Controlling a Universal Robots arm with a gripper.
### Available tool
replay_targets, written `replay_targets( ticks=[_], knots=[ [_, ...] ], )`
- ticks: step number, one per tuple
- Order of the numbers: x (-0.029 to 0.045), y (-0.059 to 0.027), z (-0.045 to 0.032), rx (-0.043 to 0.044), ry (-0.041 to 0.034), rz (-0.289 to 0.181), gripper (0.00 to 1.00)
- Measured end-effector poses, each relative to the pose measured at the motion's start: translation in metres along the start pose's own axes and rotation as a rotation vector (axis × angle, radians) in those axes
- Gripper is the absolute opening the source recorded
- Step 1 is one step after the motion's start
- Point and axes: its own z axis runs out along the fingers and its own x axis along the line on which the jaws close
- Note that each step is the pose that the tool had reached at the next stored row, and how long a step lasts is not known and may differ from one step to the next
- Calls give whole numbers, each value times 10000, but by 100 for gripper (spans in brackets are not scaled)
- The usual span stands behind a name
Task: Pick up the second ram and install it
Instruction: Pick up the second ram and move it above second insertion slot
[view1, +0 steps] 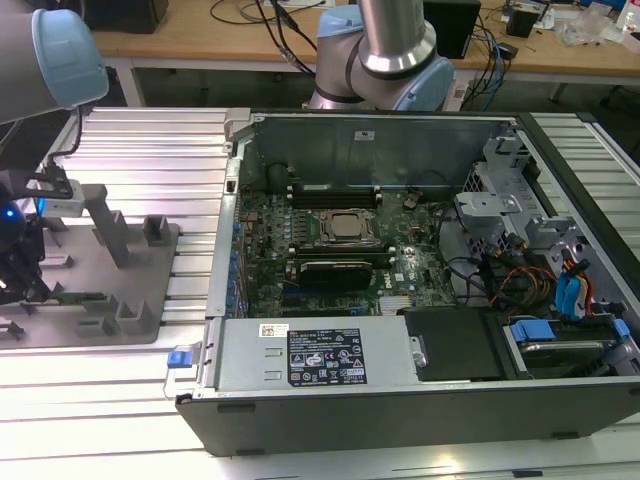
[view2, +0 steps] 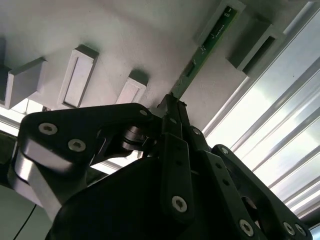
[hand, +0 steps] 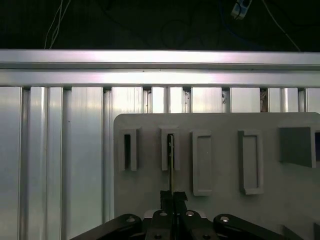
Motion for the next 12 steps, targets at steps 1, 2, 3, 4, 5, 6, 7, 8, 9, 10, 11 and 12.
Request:
replay_targets(
  ticks=[1, 2, 3, 4, 5, 6, 7, 8, 9, 10, 11, 12],
  knots=[
    [0, 1, -19, 1, 0, 0, 9],
    [-1, 1, -31, 1, 0, 0, 9],
    [-1, 2, -47, 1, -1, 0, 9],
    [-2, 4, -86, 1, 0, 0, 9],
    [-2, 5, -114, 1, 0, 0, 9],
    [-3, 7, -146, 0, 0, 0, 9],
    [-3, 7, -163, 1, 0, 0, 9],
    [-3, 7, -185, 1, 0, -1, 9],
    [-4, 7, -200, 2, 0, 0, 9],
    [-4, 8, -220, 0, 0, 0, 9],
    [-5, 9, -272, 1, 0, 0, 9],
    [-6, 11, -335, 1, 0, 0, 9]
  ],
)
